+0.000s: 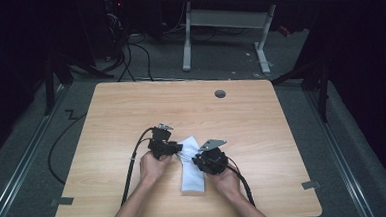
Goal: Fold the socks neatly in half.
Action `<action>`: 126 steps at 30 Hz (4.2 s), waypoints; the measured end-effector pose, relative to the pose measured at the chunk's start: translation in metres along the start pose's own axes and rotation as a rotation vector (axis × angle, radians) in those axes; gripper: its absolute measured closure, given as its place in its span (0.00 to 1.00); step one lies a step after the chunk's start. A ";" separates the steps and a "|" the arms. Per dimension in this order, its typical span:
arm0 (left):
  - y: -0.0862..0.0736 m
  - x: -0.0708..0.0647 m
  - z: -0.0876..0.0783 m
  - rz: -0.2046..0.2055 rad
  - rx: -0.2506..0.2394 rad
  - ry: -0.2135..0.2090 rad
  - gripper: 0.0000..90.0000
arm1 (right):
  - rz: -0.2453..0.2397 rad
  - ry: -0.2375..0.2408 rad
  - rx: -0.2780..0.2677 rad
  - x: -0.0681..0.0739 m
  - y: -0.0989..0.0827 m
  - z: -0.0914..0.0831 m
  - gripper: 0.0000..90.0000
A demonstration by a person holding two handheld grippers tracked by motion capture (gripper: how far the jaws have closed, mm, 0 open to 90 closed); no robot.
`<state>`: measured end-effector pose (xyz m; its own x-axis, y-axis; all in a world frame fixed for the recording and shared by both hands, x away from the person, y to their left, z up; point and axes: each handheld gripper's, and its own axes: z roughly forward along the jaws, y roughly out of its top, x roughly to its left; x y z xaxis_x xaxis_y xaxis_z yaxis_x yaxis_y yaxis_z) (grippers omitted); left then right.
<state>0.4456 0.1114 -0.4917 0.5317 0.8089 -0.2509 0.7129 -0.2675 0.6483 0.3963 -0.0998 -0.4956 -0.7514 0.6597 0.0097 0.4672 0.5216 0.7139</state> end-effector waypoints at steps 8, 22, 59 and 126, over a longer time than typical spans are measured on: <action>0.001 0.001 -0.007 0.008 -0.039 -0.029 0.91 | 0.001 0.013 -0.038 0.001 0.004 -0.008 0.87; 0.004 -0.007 -0.029 0.054 -0.152 -0.106 0.93 | 0.008 0.056 -0.014 0.006 0.003 -0.003 0.93; -0.018 -0.027 -0.021 0.209 -0.116 -0.147 0.93 | 0.009 -0.006 -0.022 0.007 -0.015 -0.008 0.79; -0.021 -0.041 -0.036 0.253 -0.163 -0.151 0.93 | 0.026 -0.057 -0.033 0.010 -0.014 0.000 0.71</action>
<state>0.3920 0.1026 -0.4687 0.7528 0.6378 -0.1630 0.4735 -0.3526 0.8071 0.3823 -0.1007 -0.5058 -0.7112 0.7029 -0.0105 0.4700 0.4865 0.7364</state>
